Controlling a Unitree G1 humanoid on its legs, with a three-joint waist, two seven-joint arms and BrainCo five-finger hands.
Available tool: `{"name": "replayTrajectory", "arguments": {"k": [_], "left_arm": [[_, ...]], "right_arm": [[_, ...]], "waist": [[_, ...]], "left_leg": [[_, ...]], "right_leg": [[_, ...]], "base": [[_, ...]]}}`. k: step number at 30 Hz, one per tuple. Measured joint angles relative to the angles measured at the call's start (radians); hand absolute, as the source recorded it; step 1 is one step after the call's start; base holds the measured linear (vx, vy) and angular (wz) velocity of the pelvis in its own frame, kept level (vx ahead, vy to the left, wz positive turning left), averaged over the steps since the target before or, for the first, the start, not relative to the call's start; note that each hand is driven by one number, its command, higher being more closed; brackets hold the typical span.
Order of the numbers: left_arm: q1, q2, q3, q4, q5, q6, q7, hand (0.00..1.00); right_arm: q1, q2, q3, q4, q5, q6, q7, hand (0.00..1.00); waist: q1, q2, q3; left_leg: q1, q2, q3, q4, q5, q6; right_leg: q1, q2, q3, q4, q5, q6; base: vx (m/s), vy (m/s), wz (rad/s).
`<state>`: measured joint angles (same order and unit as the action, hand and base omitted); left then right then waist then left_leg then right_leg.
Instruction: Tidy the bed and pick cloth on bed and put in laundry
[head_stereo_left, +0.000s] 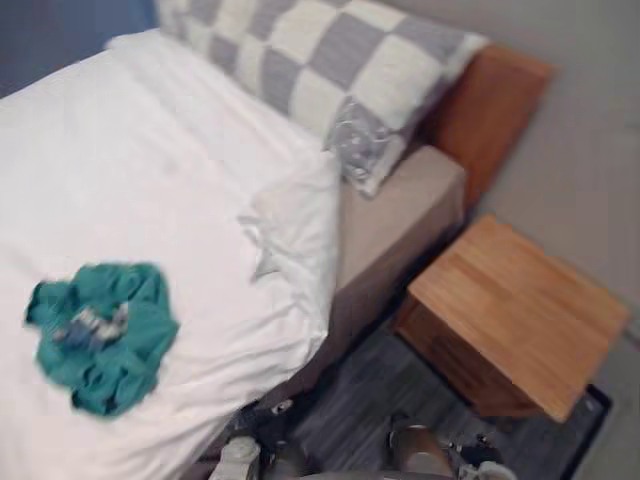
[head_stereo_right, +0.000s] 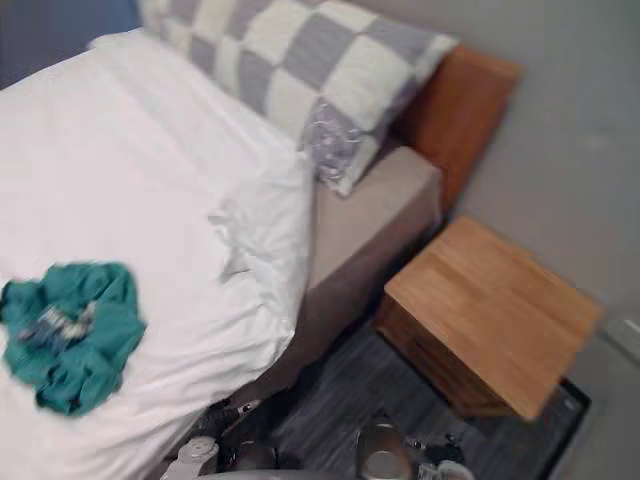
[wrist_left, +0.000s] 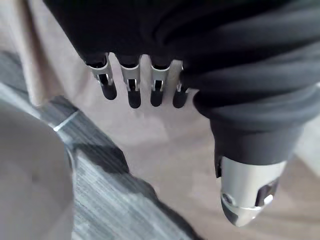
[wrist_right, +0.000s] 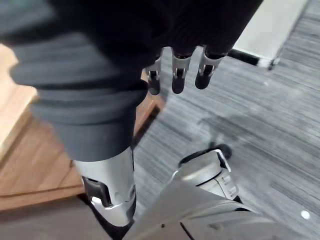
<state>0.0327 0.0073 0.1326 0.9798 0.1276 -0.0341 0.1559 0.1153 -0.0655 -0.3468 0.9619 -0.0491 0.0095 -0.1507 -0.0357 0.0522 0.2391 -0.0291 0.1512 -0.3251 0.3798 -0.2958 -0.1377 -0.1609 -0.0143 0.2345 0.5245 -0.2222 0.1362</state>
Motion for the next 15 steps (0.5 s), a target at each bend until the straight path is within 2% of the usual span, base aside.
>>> {"name": "replayTrajectory", "arguments": {"k": [2, 3, 5, 6, 7, 8, 9, 11, 12, 13, 14, 15], "left_arm": [[0.006, 0.011, 0.06, -0.019, -0.005, -0.002, -0.001, 0.0], [0.005, 0.012, 0.077, -0.025, -0.011, -0.003, -0.001, 0.0], [0.0, 0.01, 0.087, -0.033, -0.021, -0.004, -0.002, 0.0], [0.002, 0.006, 0.096, -0.035, -0.029, -0.004, -0.001, 0.0], [0.004, 0.004, 0.096, -0.035, -0.033, -0.004, -0.002, 0.0], [0.007, 0.002, 0.1, -0.035, -0.038, -0.003, -0.001, 0.0], [0.005, 0.0, 0.106, -0.034, -0.041, 0.002, -0.002, 0.0], [0.005, 0.001, 0.103, -0.031, -0.04, 0.005, -0.002, 0.0], [0.006, 0.002, 0.1, -0.026, -0.04, 0.006, -0.002, 0.0], [0.008, 0.004, 0.097, -0.018, -0.039, 0.008, -0.003, 0.0], [0.008, 0.008, 0.094, -0.015, -0.039, 0.008, -0.004, 0.0], [0.008, 0.01, 0.091, -0.012, -0.038, 0.008, -0.005, 0.0]], "right_arm": [[0.014, 0.021, 0.005, -0.028, 0.0, -0.001, 0.001, 0.0], [0.003, 0.021, 0.004, -0.038, 0.001, 0.0, 0.0, 0.0], [-0.013, 0.021, 0.0, -0.05, 0.007, -0.002, 0.0, 0.0], [-0.023, 0.024, -0.005, -0.05, 0.011, -0.001, 0.0, 0.0], [-0.028, 0.027, -0.013, -0.05, 0.014, -0.002, 0.0, 0.0], [-0.033, 0.029, -0.018, -0.051, 0.023, -0.004, -0.001, 0.0], [-0.041, 0.029, -0.024, -0.054, 0.044, -0.008, -0.001, 0.0], [-0.05, 0.031, -0.043, -0.041, 0.065, -0.007, -0.002, 0.0], [-0.048, 0.029, -0.047, -0.033, 0.076, -0.005, -0.003, 0.0], [-0.042, 0.026, -0.062, -0.018, 0.093, -0.003, -0.004, 0.0], [-0.042, 0.032, -0.071, -0.001, 0.104, -0.002, -0.005, 0.0], [-0.04, 0.036, -0.079, 0.006, 0.12, -0.001, -0.006, 0.0]], "waist": [[0.028, -0.026, -0.01], [0.038, -0.033, -0.011], [0.051, -0.034, -0.011], [0.054, -0.04, -0.014], [0.049, -0.041, -0.014], [0.046, -0.043, -0.013], [0.045, -0.038, -0.016], [0.037, -0.035, -0.016], [0.028, -0.035, -0.016], [0.016, -0.03, -0.019], [0.01, -0.029, -0.026], [0.01, -0.037, -0.03]], "left_leg": [[-0.031, 0.019, -0.043, -0.028, 0.033, -0.051], [-0.054, 0.039, -0.078, -0.061, 0.06, -0.069], [-0.082, 0.064, -0.072, -0.142, 0.15, -0.078], [-0.08, 0.078, -0.007, -0.22, 0.235, -0.061], [-0.079, 0.084, 0.055, -0.245, 0.262, -0.034], [-0.091, 0.093, 0.208, -0.229, 0.266, -0.008], [-0.123, 0.114, 0.453, -0.12, 0.222, 0.039], [-0.134, 0.127, 0.649, -0.002, 0.187, 0.065], [-0.134, 0.126, 0.688, 0.022, 0.179, 0.07], [-0.129, 0.118, 0.725, 0.006, 0.18, 0.067], [-0.117, 0.089, 0.722, -0.043, 0.197, 0.055], [-0.105, 0.064, 0.722, -0.094, 0.224, 0.06]], "right_leg": [[0.001, 0.002, -0.06, 0.052, -0.078, -0.007], [0.001, 0.0, -0.129, 0.048, -0.106, -0.032], [0.001, -0.003, -0.209, 0.025, -0.103, -0.041], [0.014, -0.018, -0.249, 0.001, -0.096, -0.054], [0.023, -0.03, -0.272, -0.013, -0.091, -0.062], [0.032, -0.044, -0.305, -0.033, -0.086, -0.07], [0.044, -0.067, -0.337, -0.073, -0.089, -0.106], [0.05, -0.101, -0.366, -0.073, -0.08, -0.112], [0.057, -0.113, -0.377, -0.073, -0.079, -0.109], [0.07, -0.13, -0.394, -0.081, -0.077, -0.089], [0.071, -0.137, -0.395, -0.104, -0.07, -0.072], [0.075, -0.149, -0.395, -0.129, -0.057, -0.06]], "base": [[0.01, -0.342, 1.73], [-0.03, -0.445, 1.69], [-0.06, -0.31, 1.48], [-0.07, -0.178, 1.28], [-0.1, -0.149, 1.14], [-0.08, -0.039, 0.88], [-0.08, -0.01, 0.7], [-0.06, 0.05, 0.55], [-0.1, 0.139, 0.66], [-0.16, 0.192, 0.54], [-0.14, 0.164, 0.42], [-0.14, 0.168, 0.29]]}}
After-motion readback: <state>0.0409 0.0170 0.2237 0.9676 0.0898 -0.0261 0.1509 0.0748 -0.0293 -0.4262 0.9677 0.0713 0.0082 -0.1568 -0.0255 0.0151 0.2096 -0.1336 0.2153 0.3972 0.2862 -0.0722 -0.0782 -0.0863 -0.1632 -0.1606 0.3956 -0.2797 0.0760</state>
